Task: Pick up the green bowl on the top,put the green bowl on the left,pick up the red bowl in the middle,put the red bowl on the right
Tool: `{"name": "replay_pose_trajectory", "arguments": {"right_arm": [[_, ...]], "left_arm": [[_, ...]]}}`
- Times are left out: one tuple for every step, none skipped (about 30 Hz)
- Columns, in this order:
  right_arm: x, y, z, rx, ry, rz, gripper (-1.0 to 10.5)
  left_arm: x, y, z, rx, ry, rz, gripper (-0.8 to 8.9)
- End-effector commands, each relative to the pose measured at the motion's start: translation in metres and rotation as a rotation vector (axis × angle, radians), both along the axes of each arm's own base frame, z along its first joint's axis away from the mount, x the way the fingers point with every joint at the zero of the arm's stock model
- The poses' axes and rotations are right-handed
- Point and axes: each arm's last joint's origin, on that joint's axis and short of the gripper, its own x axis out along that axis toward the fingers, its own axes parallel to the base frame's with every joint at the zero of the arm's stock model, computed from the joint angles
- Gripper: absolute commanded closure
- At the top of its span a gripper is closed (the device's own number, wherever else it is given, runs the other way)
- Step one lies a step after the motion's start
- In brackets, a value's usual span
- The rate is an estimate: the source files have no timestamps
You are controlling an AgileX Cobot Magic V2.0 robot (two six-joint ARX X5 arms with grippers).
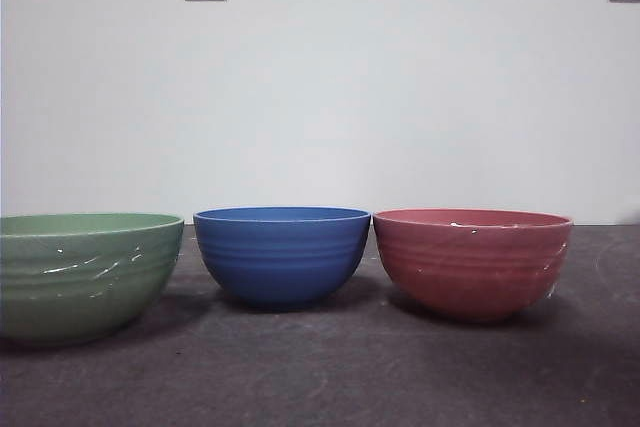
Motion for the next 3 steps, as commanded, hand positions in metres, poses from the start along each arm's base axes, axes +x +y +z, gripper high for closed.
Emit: {"name": "replay_pose_trajectory", "arguments": {"right_arm": [[0.0005, 0.0001, -0.0043, 0.007, 0.018, -0.004, 9.4], [0.0005, 0.0001, -0.0043, 0.007, 0.018, -0.004, 9.4], [0.0005, 0.0001, -0.0043, 0.007, 0.018, -0.004, 9.4]], "left_arm": [[0.0005, 0.0003, -0.0045, -0.004, 0.012, 0.006, 8.17], [0.0005, 0.0003, -0.0045, -0.004, 0.012, 0.006, 8.17], [0.0005, 0.0003, -0.0045, -0.004, 0.012, 0.006, 8.17]]}}
